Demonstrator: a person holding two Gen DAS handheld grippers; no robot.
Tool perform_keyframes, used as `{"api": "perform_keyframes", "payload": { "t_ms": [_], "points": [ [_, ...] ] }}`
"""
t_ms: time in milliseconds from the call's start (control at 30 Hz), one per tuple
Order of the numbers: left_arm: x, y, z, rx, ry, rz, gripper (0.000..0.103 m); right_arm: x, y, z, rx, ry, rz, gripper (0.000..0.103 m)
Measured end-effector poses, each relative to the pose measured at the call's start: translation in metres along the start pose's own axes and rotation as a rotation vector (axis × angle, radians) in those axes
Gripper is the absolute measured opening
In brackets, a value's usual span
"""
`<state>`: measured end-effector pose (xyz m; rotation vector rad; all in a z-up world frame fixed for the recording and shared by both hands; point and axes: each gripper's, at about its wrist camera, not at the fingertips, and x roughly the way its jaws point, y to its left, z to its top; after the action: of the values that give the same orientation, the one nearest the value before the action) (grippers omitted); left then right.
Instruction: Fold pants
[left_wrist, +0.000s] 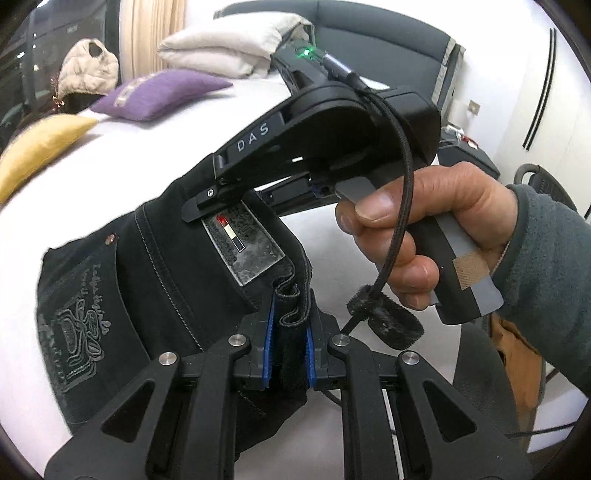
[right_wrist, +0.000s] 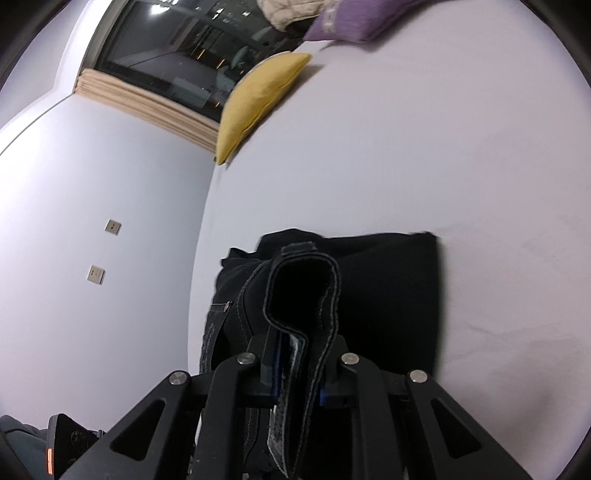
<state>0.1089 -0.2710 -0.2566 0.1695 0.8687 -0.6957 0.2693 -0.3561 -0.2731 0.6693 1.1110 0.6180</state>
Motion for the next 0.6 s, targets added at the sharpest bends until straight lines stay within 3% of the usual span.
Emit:
{"api": "perform_keyframes", "payload": {
  "t_ms": [267,467,567,600],
  "points": [
    [0.028,0.02,0.001,-0.007,0.04,0.013,0.011,0.012,-0.035,0.003,0.03,0.005,0.014,0.015],
    [0.042,0.008,-0.002,-0.032,0.058,-0.009,0.018,0.018,-0.056,0.002,0.051,0.016,0.054,0.016],
    [0.03,0.01,-0.005,-0.072,0.082,-0.076,0.043,0.015,-0.055,0.003,0.052,0.016,0.055,0.023],
    [0.02,0.011,-0.006,-0.087,0.071,-0.099,0.057,0.012,-0.052,0.004,0.046,0.01,0.042,0.025]
  ]
}}
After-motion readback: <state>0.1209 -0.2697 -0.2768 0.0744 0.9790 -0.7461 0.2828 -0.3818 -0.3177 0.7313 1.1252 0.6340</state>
